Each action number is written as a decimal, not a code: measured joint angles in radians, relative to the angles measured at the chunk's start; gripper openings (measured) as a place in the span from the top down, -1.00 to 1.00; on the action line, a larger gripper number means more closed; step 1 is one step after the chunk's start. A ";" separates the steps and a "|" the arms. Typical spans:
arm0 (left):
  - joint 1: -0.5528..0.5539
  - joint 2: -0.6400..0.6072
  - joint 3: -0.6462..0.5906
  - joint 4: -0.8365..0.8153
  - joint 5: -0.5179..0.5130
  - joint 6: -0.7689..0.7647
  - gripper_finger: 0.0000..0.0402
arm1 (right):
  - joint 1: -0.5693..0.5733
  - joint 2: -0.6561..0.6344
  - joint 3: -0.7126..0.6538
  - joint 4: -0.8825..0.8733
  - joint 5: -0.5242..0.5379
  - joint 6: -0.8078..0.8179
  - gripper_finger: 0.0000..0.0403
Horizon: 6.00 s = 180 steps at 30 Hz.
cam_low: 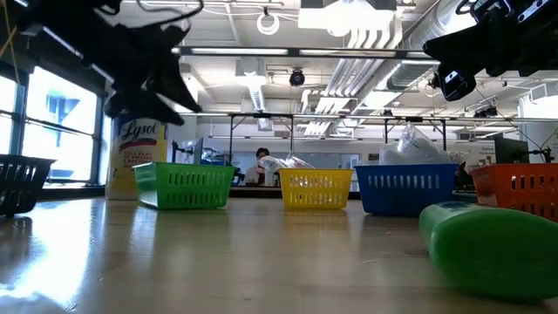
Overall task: Pick & Place Travel size toiletries
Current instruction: Put the blue toothbrush into the yellow bin
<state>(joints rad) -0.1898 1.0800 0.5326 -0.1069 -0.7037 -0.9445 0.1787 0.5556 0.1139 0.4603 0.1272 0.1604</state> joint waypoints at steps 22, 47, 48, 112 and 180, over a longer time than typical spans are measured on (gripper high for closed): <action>-0.026 -0.350 0.268 -0.331 0.448 1.036 0.72 | 0.000 0.000 0.000 -0.001 -0.006 0.004 0.96; -0.078 -0.405 -0.118 0.010 0.750 0.834 1.00 | 0.000 0.129 0.000 0.012 0.031 0.003 0.96; -0.103 -0.372 -0.116 0.022 0.729 0.834 1.00 | 0.000 0.136 0.000 0.019 0.037 0.008 0.96; -0.667 0.817 0.610 -0.372 0.461 0.366 0.78 | 0.000 0.204 0.000 0.076 0.053 0.043 0.96; -0.318 0.747 0.943 -0.696 -0.679 1.701 0.76 | -0.154 0.893 0.657 -0.155 -0.604 0.219 -0.35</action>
<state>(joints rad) -0.5076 1.8271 1.4754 -0.8024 -1.3827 0.7566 0.0251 1.4483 0.7708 0.3050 -0.4770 0.3791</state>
